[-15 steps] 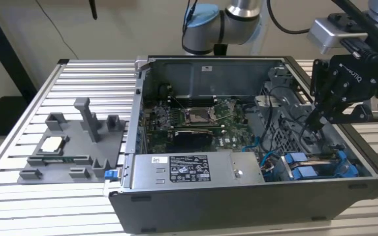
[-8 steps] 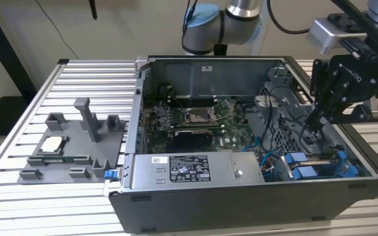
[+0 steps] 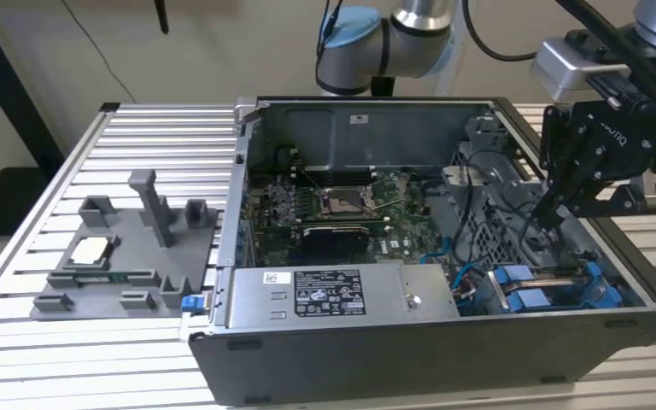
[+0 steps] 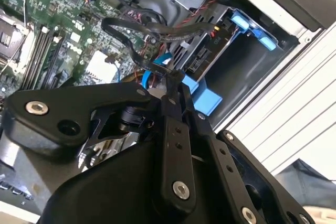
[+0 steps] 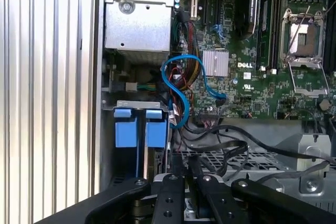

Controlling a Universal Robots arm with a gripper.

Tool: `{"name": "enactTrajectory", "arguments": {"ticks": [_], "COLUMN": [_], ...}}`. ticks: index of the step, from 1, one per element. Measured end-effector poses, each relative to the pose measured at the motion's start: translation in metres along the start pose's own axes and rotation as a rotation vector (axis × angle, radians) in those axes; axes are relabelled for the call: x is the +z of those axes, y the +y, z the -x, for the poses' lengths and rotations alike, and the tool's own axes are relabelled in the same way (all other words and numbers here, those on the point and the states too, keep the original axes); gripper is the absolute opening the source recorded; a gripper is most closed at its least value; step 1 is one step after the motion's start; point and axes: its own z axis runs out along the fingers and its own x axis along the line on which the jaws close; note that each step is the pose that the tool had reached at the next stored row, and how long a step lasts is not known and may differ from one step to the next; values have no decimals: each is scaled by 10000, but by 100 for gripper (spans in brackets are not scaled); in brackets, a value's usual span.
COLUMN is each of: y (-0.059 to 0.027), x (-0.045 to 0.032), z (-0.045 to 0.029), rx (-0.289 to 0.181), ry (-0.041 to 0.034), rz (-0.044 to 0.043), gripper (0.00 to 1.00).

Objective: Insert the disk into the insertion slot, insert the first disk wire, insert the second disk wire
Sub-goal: 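Insert the second disk wire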

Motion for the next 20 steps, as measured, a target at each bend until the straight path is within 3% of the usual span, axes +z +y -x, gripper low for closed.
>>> {"name": "enactTrajectory", "arguments": {"ticks": [2,6,8,20], "y": [1,7,8,58], "x": [5,36,52,163], "z": [-1,-6,-16,-132], "rx": [-1,-21,-29,-32], "ry": [1,4,8,8], "rz": [-20,-271,-344,-381], "gripper": [16,16,16,16]}}
